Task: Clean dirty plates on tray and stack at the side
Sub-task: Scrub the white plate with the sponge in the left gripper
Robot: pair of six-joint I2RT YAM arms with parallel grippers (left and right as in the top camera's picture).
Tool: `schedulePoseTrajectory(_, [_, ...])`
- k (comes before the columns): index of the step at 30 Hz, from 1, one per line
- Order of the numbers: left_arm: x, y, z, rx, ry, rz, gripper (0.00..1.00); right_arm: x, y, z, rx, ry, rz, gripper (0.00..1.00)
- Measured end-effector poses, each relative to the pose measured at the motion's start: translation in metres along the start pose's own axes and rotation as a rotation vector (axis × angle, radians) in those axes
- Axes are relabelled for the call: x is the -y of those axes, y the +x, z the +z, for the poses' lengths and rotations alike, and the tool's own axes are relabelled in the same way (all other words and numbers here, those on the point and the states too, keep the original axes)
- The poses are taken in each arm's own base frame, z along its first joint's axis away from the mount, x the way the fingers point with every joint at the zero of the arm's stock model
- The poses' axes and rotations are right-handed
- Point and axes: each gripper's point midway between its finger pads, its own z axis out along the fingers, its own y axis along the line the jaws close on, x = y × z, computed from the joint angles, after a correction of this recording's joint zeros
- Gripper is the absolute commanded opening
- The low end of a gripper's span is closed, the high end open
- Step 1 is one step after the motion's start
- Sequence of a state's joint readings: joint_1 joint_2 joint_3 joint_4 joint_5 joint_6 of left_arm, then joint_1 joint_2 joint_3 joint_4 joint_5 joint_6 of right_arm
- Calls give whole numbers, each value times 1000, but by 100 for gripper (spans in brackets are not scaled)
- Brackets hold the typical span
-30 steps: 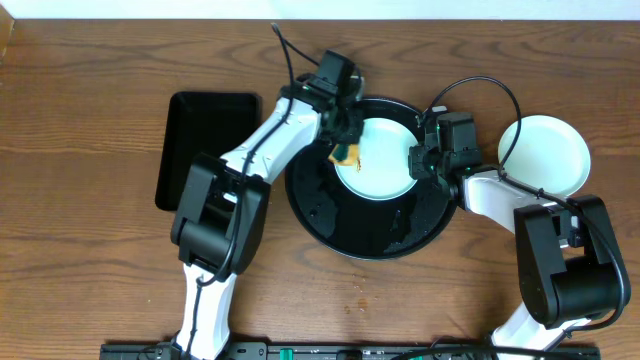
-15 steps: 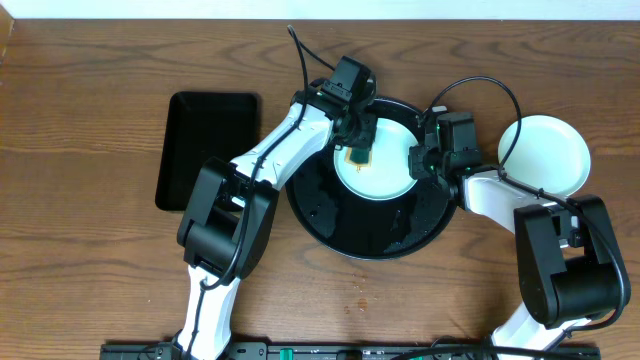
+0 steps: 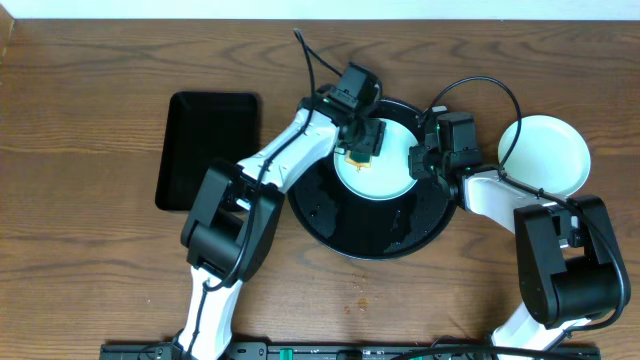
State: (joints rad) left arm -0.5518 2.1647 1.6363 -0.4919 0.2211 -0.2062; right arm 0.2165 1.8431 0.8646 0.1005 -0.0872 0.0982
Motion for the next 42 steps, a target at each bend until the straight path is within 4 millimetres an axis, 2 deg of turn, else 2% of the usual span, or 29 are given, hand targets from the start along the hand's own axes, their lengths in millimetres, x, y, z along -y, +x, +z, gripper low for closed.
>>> schedulePoseTrajectory(3, [0, 5, 4, -3, -25, 4, 38, 0, 0, 0, 0, 0, 0, 1])
schedulePoseTrajectory(4, [-1, 6, 4, -3, -33, 5, 34, 0, 0, 0, 0, 0, 0, 1])
schedulePoseTrajectory(7, [-4, 7, 6, 0, -45, 11, 34, 0, 0, 0, 0, -2, 0, 1])
schedulePoseTrajectory(11, [-12, 10, 8, 3, -82, 10, 22, 0, 0, 0, 0, -2, 0, 1])
schedulePoseTrajectory(16, [-21, 10, 8, 10, -151, 17, 18, 0, 0, 0, 0, -2, 0, 1])
schedulePoseTrajectory(17, [-22, 11, 7, 7, -160, 18, 15, 0, 0, 0, 0, -3, 0, 1])
schedulePoseTrajectory(24, [-31, 21, 5, -31, -211, 18, 15, 0, 0, 0, 1, -2, 0, 1])
schedulePoseTrajectory(35, [-35, 26, 7, -8, -220, 20, 15, 0, 0, 0, 0, -2, 0, 1])
schedulePoseTrajectory(42, [-33, 29, 8, 0, -190, 16, 10, 0, 0, 0, 0, -2, 0, 1])
